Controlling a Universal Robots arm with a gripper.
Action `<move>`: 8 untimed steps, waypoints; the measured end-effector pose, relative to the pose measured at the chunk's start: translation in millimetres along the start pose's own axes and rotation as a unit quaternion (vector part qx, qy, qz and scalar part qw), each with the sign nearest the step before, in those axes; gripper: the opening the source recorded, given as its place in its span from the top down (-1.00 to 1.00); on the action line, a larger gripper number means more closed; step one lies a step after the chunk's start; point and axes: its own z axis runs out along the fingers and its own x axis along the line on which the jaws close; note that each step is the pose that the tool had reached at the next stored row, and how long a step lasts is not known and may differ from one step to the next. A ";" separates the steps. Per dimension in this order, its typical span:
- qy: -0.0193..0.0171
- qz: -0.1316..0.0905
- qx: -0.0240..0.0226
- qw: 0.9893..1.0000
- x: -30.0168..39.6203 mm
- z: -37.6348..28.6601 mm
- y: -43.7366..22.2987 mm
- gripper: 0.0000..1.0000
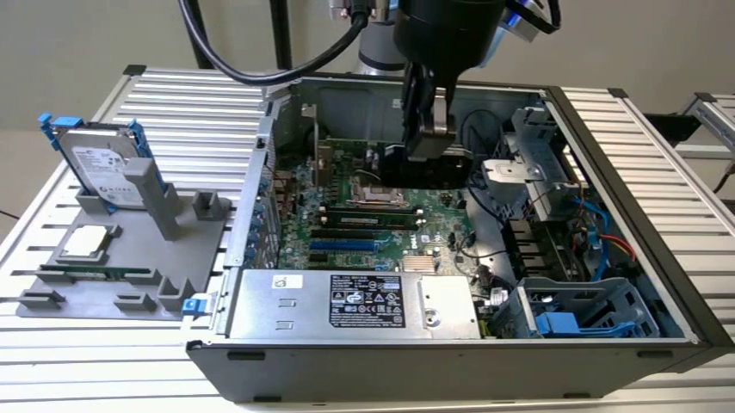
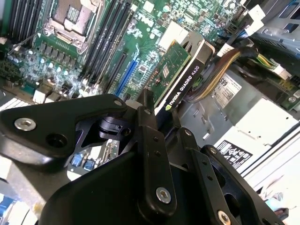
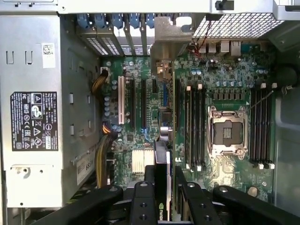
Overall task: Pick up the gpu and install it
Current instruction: 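Insert the gpu into the slot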
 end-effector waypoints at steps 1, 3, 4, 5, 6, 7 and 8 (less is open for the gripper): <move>0.000 0.000 0.001 1.000 0.0 0.6 0.0 1.00; 0.000 0.000 0.001 1.000 0.0 0.9 0.0 1.00; 0.000 0.000 0.001 1.000 0.0 0.9 0.0 1.00; 0.000 0.000 0.001 1.000 0.0 0.9 0.0 1.00; 0.000 0.000 0.001 1.000 0.0 1.0 0.0 1.00; 0.000 0.000 0.001 1.000 0.0 1.0 0.0 1.00; 0.000 0.000 0.001 1.000 0.0 1.0 0.0 1.00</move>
